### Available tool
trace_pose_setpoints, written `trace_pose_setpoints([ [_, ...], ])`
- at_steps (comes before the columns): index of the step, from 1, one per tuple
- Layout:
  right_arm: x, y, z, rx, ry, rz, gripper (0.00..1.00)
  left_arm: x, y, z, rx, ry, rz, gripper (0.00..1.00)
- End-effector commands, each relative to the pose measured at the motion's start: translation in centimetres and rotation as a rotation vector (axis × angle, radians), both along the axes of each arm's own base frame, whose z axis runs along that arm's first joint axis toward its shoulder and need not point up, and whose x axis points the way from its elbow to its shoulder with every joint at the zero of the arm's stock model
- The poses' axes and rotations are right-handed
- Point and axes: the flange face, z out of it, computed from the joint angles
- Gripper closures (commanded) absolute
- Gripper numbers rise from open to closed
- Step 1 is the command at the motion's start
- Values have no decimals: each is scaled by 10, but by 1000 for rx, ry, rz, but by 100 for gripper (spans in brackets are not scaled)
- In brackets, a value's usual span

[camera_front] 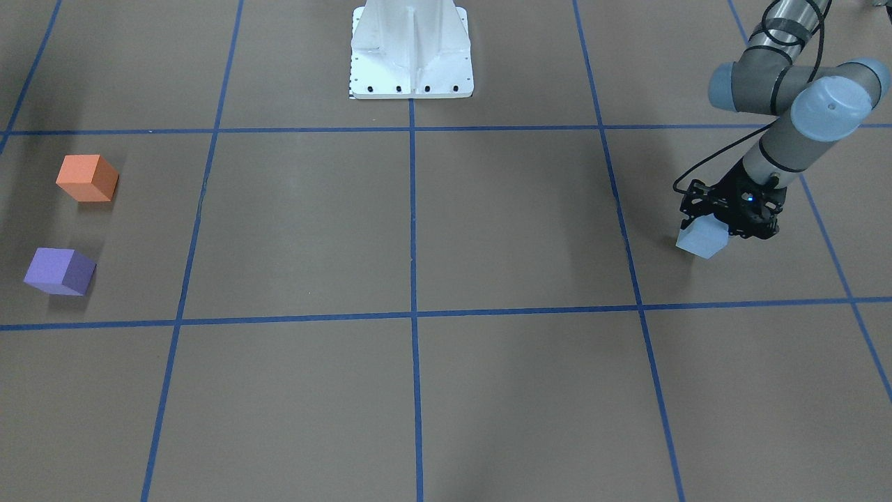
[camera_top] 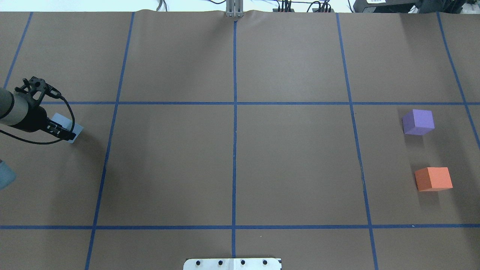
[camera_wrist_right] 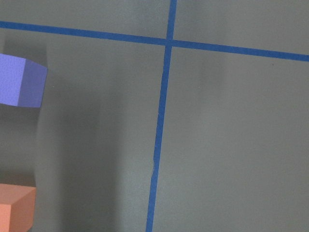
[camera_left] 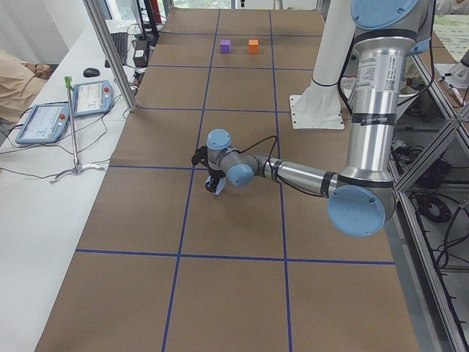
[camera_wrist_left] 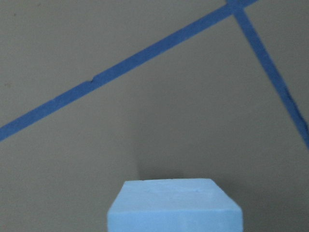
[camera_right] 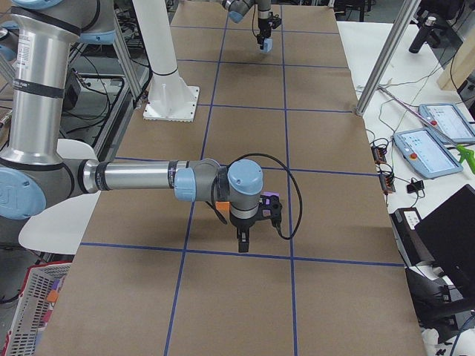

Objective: Place blue block between orange and purple blocks
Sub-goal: 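Close the left gripper on the light blue cube and lift it, then carry the light blue cube with the left gripper to the table center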

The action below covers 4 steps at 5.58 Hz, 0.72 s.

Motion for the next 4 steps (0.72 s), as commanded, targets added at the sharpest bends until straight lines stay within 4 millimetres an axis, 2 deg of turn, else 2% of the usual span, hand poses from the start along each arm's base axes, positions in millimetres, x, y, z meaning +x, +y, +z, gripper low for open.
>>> trace_pose_setpoints([
  [1,0,0,0,1,0,0,0,44,-37,-110,-105,81,-106,100],
  [2,0,1,1,-2,0,0,0,109,-27,-187,-198,100,-105,100],
  [3,0,0,0,-2,0,1,0,165,-7,-257,-287,97,-89,100],
  [4,0,1,1,-5,0,1,0,219,21,-305,-348,68,-114,100],
])
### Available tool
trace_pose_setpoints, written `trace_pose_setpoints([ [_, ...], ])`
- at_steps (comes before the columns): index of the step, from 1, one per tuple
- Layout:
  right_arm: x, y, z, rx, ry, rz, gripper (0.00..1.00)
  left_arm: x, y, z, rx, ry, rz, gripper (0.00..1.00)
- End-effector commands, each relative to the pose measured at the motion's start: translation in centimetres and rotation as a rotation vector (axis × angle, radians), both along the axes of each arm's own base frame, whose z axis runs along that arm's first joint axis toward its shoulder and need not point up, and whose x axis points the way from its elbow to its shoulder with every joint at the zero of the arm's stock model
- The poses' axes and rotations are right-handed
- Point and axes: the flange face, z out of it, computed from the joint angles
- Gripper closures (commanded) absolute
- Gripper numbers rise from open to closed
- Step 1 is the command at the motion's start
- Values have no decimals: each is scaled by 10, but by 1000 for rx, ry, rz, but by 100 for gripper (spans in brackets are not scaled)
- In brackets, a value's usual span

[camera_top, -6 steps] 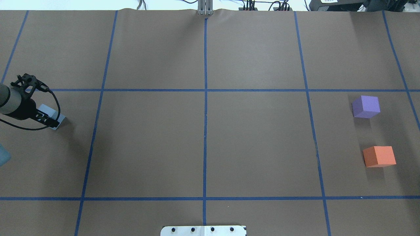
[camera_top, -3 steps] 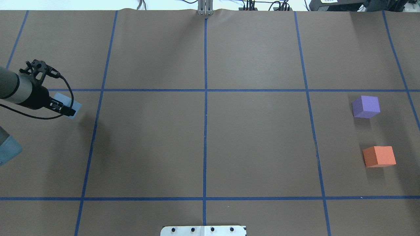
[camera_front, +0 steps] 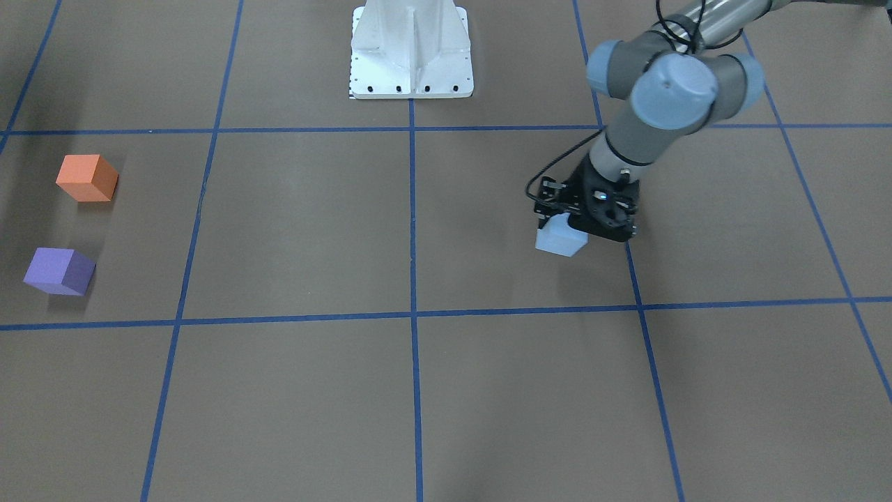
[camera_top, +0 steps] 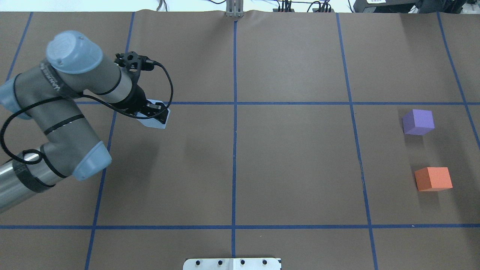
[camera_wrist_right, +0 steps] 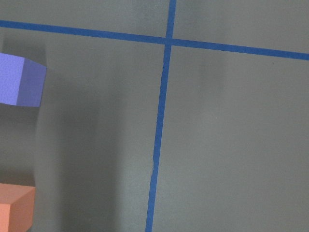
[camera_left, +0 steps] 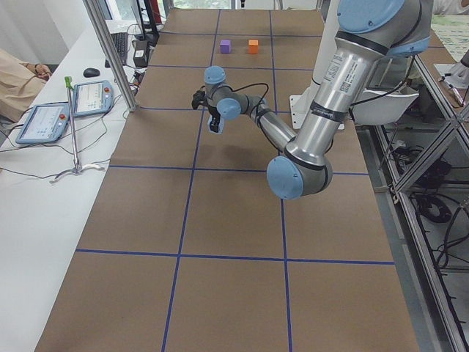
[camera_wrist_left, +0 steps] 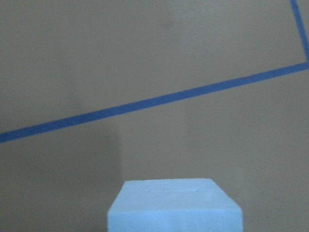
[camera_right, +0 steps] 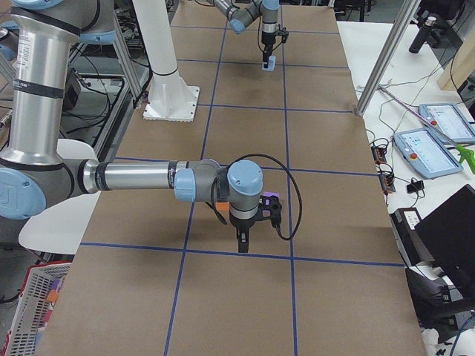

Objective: Place blue block between orange and purple blocks
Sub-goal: 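Carry the light blue cube with the left gripper to the table center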

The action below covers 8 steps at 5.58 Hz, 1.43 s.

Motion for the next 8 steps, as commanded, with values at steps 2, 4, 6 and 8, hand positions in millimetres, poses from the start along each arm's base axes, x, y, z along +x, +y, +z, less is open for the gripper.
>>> trace_pose_setpoints([
  [2,0,0,1,-2,0,0,0,152,21,-97,-124,-108,-58,93],
  [4,0,1,1,-3,2,-1,0,190,4,-75,-109,-112,-68,41],
  [6,0,-4,-9,55,0,-1,0,196,9,-81,-65,-117,-87,0],
  [8,-1,-16,-33,231,-14,24,0,125,-17,-124,-28,-59,-35,0],
])
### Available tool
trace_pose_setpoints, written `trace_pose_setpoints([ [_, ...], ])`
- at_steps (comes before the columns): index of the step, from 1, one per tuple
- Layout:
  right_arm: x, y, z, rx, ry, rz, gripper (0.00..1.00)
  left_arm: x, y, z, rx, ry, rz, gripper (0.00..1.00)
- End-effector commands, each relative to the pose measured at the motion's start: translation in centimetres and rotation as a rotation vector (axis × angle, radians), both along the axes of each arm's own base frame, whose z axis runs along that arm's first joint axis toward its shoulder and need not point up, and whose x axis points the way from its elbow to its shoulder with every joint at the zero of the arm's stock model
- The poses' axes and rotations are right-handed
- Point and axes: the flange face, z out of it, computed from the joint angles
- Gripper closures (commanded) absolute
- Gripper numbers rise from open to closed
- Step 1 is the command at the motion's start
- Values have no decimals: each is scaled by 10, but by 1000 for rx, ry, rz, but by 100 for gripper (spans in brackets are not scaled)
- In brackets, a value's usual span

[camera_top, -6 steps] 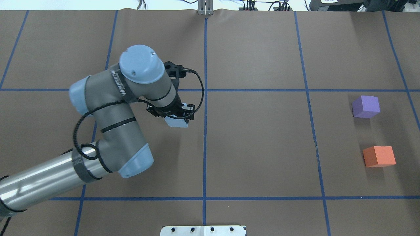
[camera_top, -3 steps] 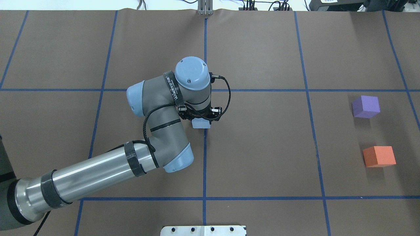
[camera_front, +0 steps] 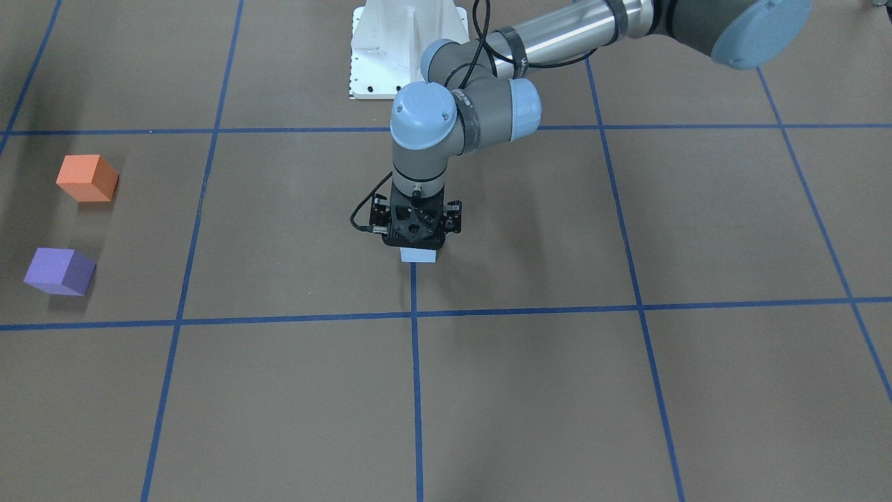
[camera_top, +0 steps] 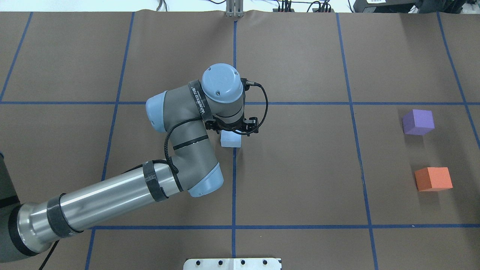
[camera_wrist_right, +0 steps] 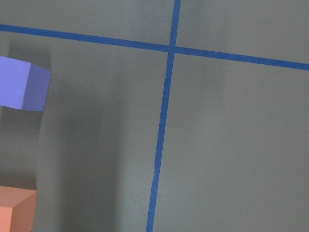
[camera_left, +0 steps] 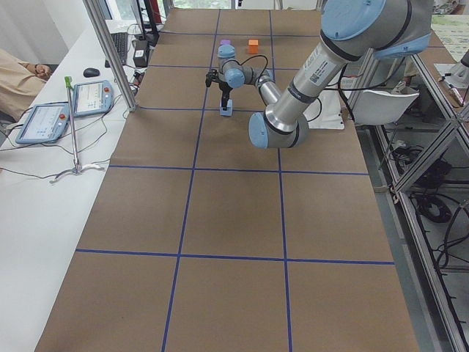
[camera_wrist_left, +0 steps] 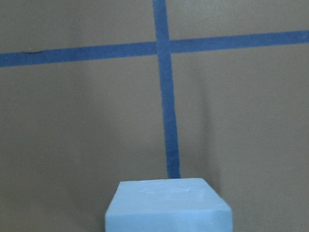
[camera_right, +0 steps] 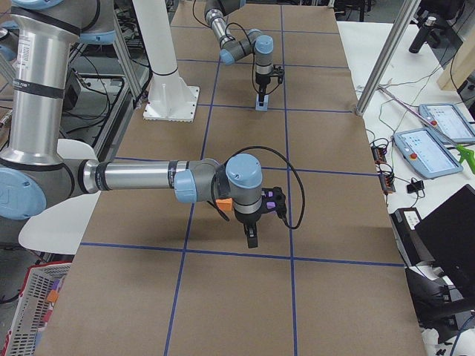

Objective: Place blue block between orange and purple blocks
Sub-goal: 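Release the cube at center and withdraw the left gripper while the right arm approaches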

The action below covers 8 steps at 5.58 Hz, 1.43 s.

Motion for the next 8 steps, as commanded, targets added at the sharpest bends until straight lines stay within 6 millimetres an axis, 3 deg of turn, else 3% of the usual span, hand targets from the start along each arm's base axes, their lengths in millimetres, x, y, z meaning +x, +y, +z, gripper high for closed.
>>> trace_pose_setpoints([
  [1,-10,-18,-34,114,-63,4,0,-96,-28,-12,67,28,101,0],
  [2,-21,-47,-74,189,-123,-25,0,-153,-48,24,165,-9,145,0],
  [3,-47,-74,-134,134,-268,16,0,-221,-96,50,249,-58,128,0],
  [4,-109,-89,-191,94,-281,38,0,-280,-131,67,307,-84,144,0],
  [5,-188,-103,-245,82,-281,26,0,-351,-149,115,317,-76,196,0],
  [6,-276,-102,-289,69,-255,62,0,-421,-151,182,265,-121,146,0],
  [7,-347,-94,-342,36,-207,86,0,-474,-156,244,163,-166,82,0],
  [8,-423,-77,-397,0,-147,114,0,-535,-139,328,150,-203,77,0],
])
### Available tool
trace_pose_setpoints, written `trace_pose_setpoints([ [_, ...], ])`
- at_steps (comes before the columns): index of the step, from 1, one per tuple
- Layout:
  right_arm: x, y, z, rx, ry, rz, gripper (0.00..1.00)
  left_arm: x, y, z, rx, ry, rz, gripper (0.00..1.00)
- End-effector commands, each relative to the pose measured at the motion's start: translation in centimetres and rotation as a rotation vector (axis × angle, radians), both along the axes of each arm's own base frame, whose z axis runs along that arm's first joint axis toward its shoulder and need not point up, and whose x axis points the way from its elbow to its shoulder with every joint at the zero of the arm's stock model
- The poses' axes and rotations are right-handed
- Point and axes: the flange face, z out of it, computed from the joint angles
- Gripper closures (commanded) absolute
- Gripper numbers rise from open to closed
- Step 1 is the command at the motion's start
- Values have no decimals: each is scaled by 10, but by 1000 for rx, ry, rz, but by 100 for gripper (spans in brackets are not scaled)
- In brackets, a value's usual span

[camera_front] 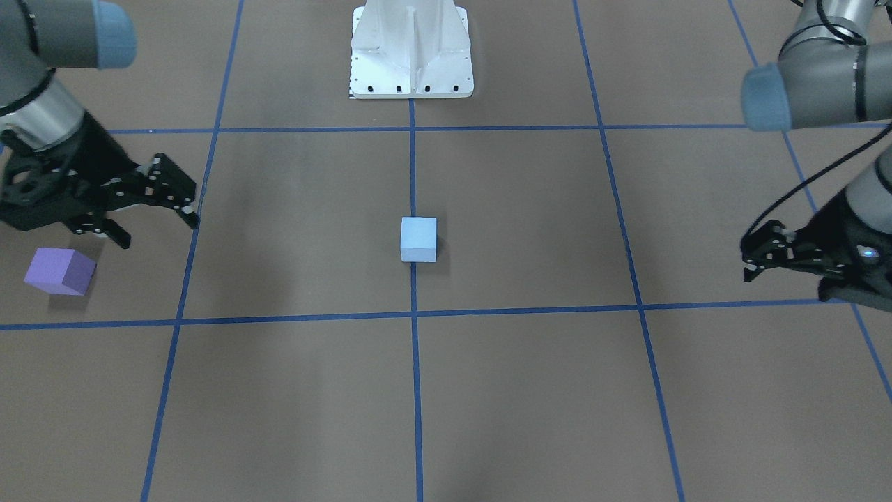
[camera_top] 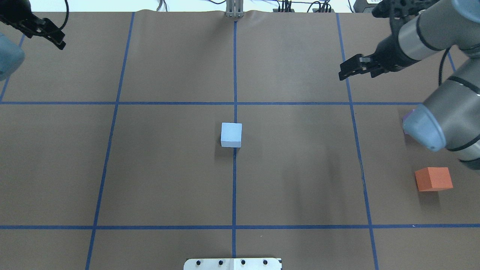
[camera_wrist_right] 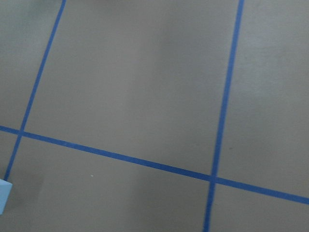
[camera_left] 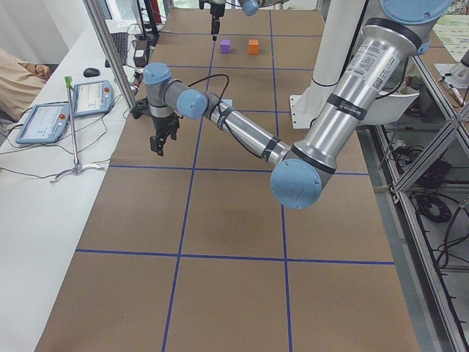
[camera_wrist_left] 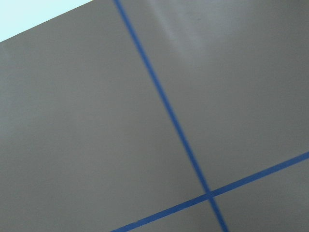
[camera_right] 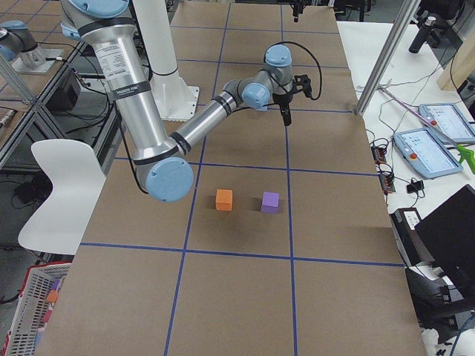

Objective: Place blue block between orange and purple blocks
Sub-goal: 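Lower the right gripper onto the light blue cube and grasp it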

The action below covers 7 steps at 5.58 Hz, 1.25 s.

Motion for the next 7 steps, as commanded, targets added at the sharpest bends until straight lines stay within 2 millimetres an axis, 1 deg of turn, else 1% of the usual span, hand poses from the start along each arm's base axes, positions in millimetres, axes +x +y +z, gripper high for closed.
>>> trace_pose_setpoints([
  [1,-133,34,-70,-61,61,37,0,-111,47,143,-22,-60,3,0],
  [2,-189,32,-87,-108,80,72,0,-150,73,175,-71,-56,-51,0],
  [3,-244,43,-85,-105,126,113,0,-154,96,183,-77,-57,-54,0],
  [4,-287,41,-83,-104,104,122,0,-155,99,184,-79,-57,-54,0],
  [5,-315,46,-82,-97,127,117,0,-154,99,185,-82,-56,-54,0],
  [6,-323,56,-82,-90,131,109,0,-151,105,188,-93,-15,-43,0],
  [7,-329,64,-77,-92,136,98,0,-151,107,189,-95,-4,-42,0],
])
